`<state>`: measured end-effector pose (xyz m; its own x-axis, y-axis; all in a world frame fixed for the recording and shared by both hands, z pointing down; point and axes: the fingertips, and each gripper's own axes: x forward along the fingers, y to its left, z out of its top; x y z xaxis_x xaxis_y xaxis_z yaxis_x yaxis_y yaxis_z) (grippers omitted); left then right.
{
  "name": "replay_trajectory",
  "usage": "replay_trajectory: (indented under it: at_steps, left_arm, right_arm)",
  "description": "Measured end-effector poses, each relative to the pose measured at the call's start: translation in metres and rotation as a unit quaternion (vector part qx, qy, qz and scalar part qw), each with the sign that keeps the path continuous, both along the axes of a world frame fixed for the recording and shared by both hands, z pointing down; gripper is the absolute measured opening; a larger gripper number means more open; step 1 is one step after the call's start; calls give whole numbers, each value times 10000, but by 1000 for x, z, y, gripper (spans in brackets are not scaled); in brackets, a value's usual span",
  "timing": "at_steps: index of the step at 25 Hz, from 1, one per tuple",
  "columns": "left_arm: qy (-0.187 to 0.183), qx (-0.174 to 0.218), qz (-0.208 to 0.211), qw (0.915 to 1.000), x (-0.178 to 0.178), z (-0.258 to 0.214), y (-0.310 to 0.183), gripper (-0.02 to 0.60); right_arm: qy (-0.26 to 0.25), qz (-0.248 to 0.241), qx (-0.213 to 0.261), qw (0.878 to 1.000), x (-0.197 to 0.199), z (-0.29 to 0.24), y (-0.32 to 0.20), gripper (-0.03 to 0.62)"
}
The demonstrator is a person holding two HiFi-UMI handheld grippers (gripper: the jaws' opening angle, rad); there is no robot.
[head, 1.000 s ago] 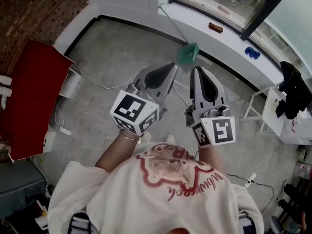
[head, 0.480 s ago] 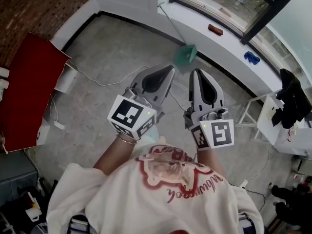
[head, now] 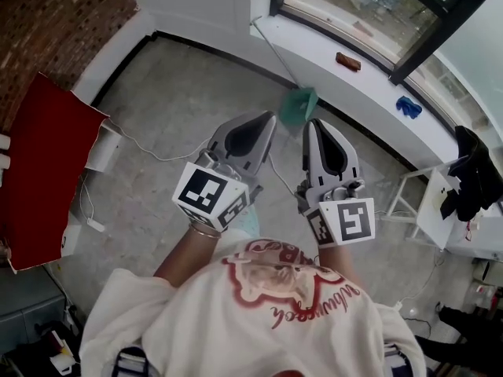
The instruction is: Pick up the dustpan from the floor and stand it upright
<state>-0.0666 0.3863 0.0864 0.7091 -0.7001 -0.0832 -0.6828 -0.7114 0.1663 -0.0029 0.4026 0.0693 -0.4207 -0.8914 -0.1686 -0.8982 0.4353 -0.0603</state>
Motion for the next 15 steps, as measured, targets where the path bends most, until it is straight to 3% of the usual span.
replay_trajectory:
  at_steps: [15]
  left_arm:
    - [-217,158,483,9985,-18,-13,-270,18]
  right_arm:
    - [-170,477,93,9987,-23,-13,-269,25]
